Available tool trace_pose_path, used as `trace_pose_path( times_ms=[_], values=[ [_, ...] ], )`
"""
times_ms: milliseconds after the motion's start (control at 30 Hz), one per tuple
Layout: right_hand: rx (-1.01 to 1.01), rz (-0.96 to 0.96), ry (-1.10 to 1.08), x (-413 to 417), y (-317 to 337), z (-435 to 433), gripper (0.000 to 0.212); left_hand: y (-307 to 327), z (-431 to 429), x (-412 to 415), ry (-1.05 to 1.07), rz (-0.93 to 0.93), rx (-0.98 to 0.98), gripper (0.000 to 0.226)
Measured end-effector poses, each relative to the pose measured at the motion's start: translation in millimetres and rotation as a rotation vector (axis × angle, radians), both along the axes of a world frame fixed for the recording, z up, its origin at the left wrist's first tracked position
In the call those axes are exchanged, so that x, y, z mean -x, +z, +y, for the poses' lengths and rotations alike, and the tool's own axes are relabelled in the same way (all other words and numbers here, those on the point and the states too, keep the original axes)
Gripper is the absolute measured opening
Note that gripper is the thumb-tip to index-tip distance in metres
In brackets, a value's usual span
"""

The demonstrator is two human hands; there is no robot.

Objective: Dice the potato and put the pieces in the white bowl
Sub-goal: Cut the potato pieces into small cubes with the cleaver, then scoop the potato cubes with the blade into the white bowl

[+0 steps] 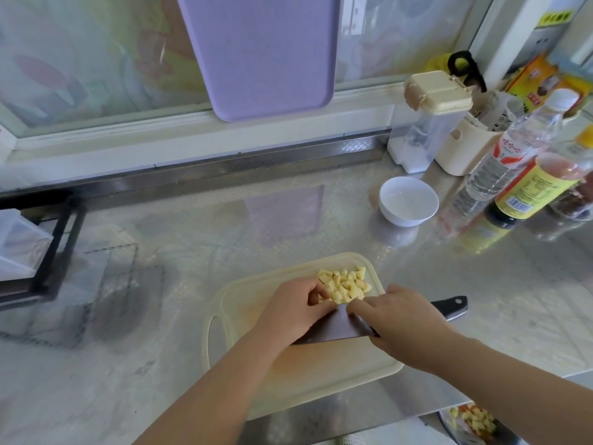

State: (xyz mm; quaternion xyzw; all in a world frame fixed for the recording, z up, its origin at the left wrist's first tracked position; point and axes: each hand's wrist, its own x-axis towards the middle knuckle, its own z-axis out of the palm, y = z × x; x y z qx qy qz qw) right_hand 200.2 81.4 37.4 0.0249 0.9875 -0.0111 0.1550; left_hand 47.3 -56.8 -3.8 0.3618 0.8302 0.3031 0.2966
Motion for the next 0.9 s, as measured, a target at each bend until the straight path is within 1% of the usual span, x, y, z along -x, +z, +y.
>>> trace_pose_path(
  times_ms=[133, 200, 267, 333, 367, 400, 467, 533, 633, 700, 733, 833, 900],
  values=[
    [-0.004, -0.006, 0.004, -1, 4, 6, 0.021, -3, 1, 6, 0.004, -0.016, 0.017, 0.002],
    [0.018, -0.011, -0.016, -3, 5, 13, 0.024, -2, 0, 16, 0.036, -0.013, -0.005, 0.006],
    [0.065, -0.010, -0.080, -9, 4, 24, 0.024, -1, 0, 33, 0.159, 0.003, -0.048, 0.012],
    [0.122, 0.028, -0.201, -17, -1, 38, 0.025, -6, -2, 51, 0.294, 0.063, -0.064, 0.020],
    [0.152, 0.058, -0.278, -21, -6, 47, 0.027, -10, -3, 58, 0.316, 0.095, -0.038, 0.023],
    [0.196, 0.081, -0.377, -25, -10, 54, 0.029, -15, -3, 63, 0.296, 0.121, 0.013, 0.027],
    [0.298, 0.137, -0.582, -30, -18, 68, 0.035, -26, -1, 62, 0.165, 0.165, 0.176, 0.032],
    [0.376, 0.235, -0.743, -29, -25, 79, 0.039, -31, 2, 53, 0.065, 0.215, 0.292, 0.032],
    [0.431, 0.331, -0.924, -16, -29, 98, 0.024, -33, 8, 44, 0.026, 0.298, 0.309, 0.033],
    [0.408, 0.373, -0.952, -1, -27, 111, 0.006, -32, 11, 43, 0.024, 0.311, 0.311, 0.036],
    [0.399, 0.384, -0.948, 8, -25, 117, 0.007, -31, 13, 43, 0.019, 0.308, 0.315, 0.037],
    [0.426, 0.393, -0.964, 35, -23, 131, 0.023, -31, 15, 43, -0.005, 0.284, 0.324, 0.038],
    [0.476, 0.383, -1.004, 51, -22, 138, 0.026, -31, 15, 43, -0.019, 0.262, 0.321, 0.035]
  ],
)
